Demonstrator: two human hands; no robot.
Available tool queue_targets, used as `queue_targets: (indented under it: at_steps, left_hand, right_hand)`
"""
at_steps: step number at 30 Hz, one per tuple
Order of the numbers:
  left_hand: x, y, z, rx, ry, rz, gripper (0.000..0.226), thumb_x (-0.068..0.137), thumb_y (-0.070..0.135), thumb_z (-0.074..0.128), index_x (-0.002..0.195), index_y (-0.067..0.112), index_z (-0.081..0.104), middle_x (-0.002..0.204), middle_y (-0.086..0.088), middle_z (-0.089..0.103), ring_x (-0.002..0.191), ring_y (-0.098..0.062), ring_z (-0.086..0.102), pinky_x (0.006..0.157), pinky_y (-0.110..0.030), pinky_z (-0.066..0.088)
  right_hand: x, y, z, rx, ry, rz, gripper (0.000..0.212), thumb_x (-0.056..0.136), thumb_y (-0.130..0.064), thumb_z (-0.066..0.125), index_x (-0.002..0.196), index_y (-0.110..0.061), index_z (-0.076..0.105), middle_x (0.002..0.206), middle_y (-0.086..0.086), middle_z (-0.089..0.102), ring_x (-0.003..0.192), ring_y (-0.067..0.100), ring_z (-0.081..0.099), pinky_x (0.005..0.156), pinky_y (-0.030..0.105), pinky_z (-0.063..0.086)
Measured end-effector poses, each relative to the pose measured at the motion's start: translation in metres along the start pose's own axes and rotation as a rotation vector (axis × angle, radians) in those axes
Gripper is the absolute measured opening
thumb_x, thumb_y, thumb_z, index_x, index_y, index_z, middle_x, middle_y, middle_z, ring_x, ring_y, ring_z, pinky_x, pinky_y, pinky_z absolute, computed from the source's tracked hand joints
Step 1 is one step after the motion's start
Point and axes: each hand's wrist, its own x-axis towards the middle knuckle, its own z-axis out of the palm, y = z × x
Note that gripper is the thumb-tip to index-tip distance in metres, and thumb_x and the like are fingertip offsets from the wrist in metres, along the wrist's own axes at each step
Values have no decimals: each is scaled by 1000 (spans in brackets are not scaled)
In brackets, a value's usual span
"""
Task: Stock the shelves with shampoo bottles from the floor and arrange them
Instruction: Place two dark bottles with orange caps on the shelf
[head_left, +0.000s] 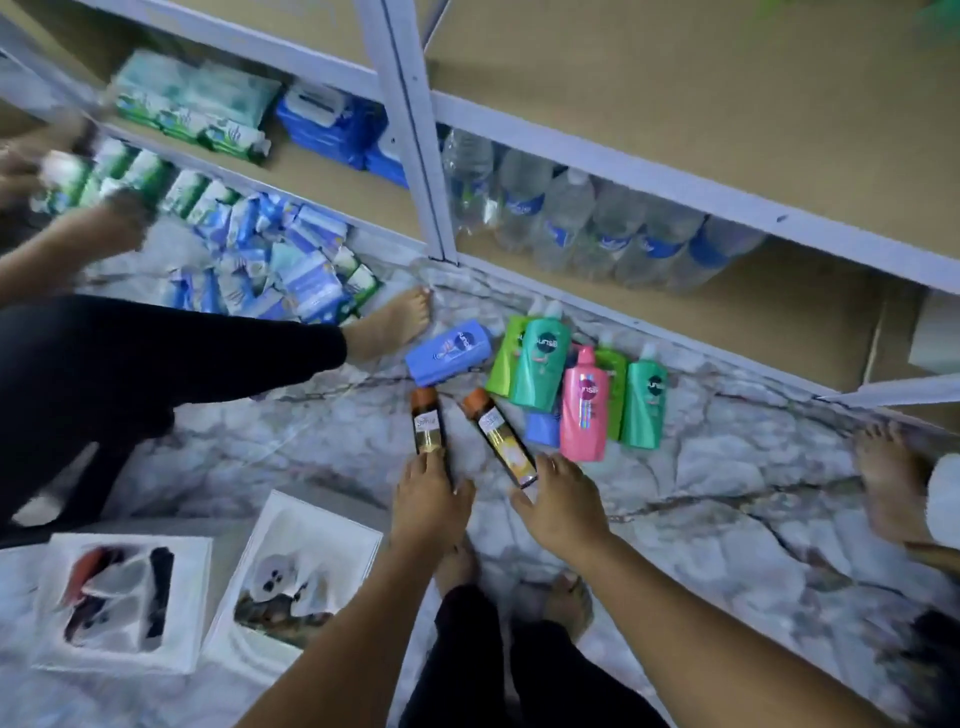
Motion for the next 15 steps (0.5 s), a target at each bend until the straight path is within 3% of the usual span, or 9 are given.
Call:
queue_targets:
  at_steps: [7,15]
  left_hand:
    - [107,-87,113,-21,-57,-136,54,87,36,58,131,10,43,124,-13,51,114,-33,48,92,-41,43]
    - [184,-116,185,-133,-16,-225,68,84,32,64,136,6,31,128,-15,41,118,-35,43,94,-48,44]
  right_hand:
    - [116,25,138,-25,-23,73,67,86,-51,54,135,-9,37,130,13,48,119,31,47,94,40,41]
    - [209,39,209,3,108,92,70,83,-43,63,134,-3,37,127,19,47,116,34,46,94,43,41]
